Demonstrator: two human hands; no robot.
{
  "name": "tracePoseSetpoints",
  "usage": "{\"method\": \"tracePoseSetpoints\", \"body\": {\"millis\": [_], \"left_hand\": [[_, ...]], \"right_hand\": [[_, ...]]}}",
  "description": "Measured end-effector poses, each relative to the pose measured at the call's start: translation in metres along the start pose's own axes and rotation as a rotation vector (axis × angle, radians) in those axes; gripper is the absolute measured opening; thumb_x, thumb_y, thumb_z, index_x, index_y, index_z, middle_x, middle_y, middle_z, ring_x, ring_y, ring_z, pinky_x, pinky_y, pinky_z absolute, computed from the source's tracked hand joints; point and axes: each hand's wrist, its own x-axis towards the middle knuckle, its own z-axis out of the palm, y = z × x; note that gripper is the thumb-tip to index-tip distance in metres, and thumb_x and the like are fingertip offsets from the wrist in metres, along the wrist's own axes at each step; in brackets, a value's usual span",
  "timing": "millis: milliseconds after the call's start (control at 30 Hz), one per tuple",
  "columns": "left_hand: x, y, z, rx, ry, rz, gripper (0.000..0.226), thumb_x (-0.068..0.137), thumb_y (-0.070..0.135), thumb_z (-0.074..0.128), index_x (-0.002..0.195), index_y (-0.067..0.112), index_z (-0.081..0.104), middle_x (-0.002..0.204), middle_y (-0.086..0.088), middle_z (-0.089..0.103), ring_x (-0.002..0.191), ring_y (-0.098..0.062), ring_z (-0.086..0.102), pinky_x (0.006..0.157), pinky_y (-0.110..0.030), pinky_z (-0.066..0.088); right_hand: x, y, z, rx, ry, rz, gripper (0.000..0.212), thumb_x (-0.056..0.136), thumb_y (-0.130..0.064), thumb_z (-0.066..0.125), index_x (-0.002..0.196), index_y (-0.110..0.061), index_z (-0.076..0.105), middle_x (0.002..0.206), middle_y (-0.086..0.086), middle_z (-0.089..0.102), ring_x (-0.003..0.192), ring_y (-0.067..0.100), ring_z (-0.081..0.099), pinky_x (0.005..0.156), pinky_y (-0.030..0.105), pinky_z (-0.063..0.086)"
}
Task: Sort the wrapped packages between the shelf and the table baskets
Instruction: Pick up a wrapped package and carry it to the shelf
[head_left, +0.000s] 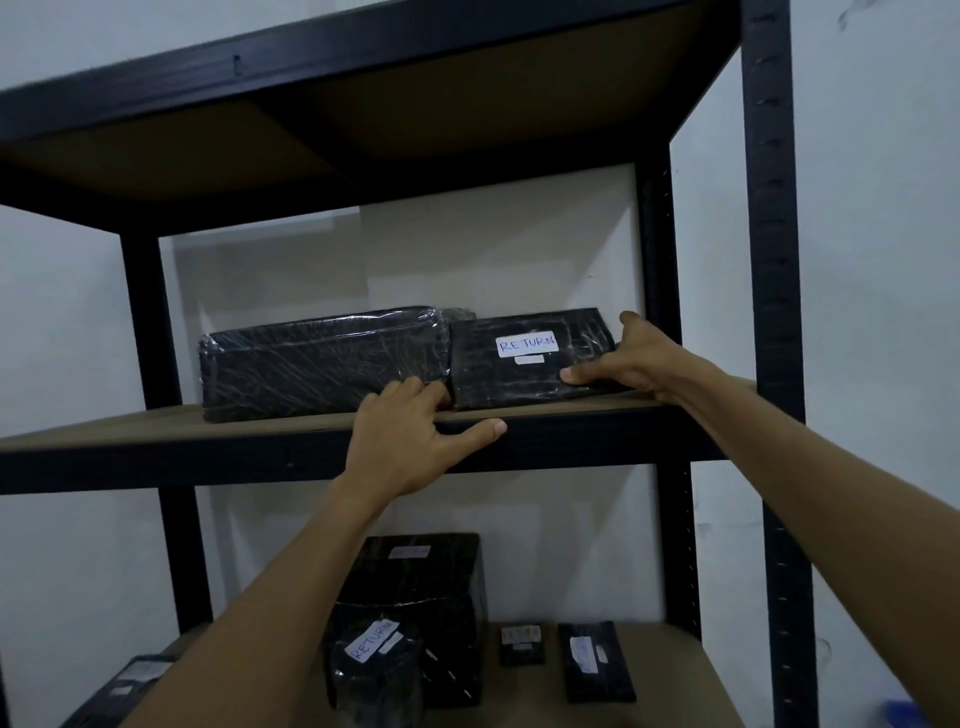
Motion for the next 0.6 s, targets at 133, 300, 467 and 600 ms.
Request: {"method": "tracePoseSetpoints", "body": {"millis": [133, 300, 467, 600], "left_hand": [[0.000, -0.001, 0.001, -0.002, 0.001, 0.004, 0.081, 0.063, 0.094, 0.020, 0.084, 0.025, 0.057, 0.081, 0.010, 0.049, 0.082, -0.012, 0.047, 0.075, -0.032, 0.037], [0.000, -0.001, 0.002, 0.010, 0.006, -0.005, 0.079, 0.063, 0.094, 0.020, 0.083, 0.026, 0.056, 0.081, 0.011, 0.049, 0.081, -0.011, 0.045, 0.074, -0.030, 0.033], [0.000, 0.000, 0.001, 0.018, -0.001, -0.008, 0.080, 0.062, 0.093, 0.019, 0.084, 0.025, 0.055, 0.083, 0.009, 0.050, 0.081, -0.011, 0.044, 0.075, -0.031, 0.033], [0.000, -0.001, 0.001, 0.021, 0.008, -0.006, 0.080, 0.063, 0.094, 0.019, 0.083, 0.025, 0.055, 0.083, 0.009, 0.051, 0.082, -0.013, 0.047, 0.075, -0.032, 0.035]], "right_hand": [[-0.002, 0.000, 0.000, 0.176, -0.088, -0.131, 0.044, 0.067, 0.009, 0.078, 0.092, -0.017, 0.053, 0.088, -0.003, 0.065, 0.075, 0.001, 0.065, 0.080, 0.014, 0.053], [0.011, 0.009, 0.003, 0.109, -0.026, -0.114, 0.067, 0.067, 0.000, 0.081, 0.119, -0.012, 0.041, 0.113, 0.007, 0.059, 0.105, 0.022, 0.058, 0.093, 0.033, 0.049], [0.018, 0.013, 0.003, 0.080, -0.026, -0.112, 0.072, 0.064, -0.005, 0.084, 0.121, -0.012, 0.041, 0.116, 0.008, 0.059, 0.109, 0.023, 0.057, 0.100, 0.041, 0.047], [0.018, 0.013, 0.003, 0.065, -0.026, -0.119, 0.071, 0.065, -0.005, 0.083, 0.122, -0.011, 0.041, 0.116, 0.007, 0.059, 0.108, 0.022, 0.057, 0.097, 0.035, 0.048]]}}
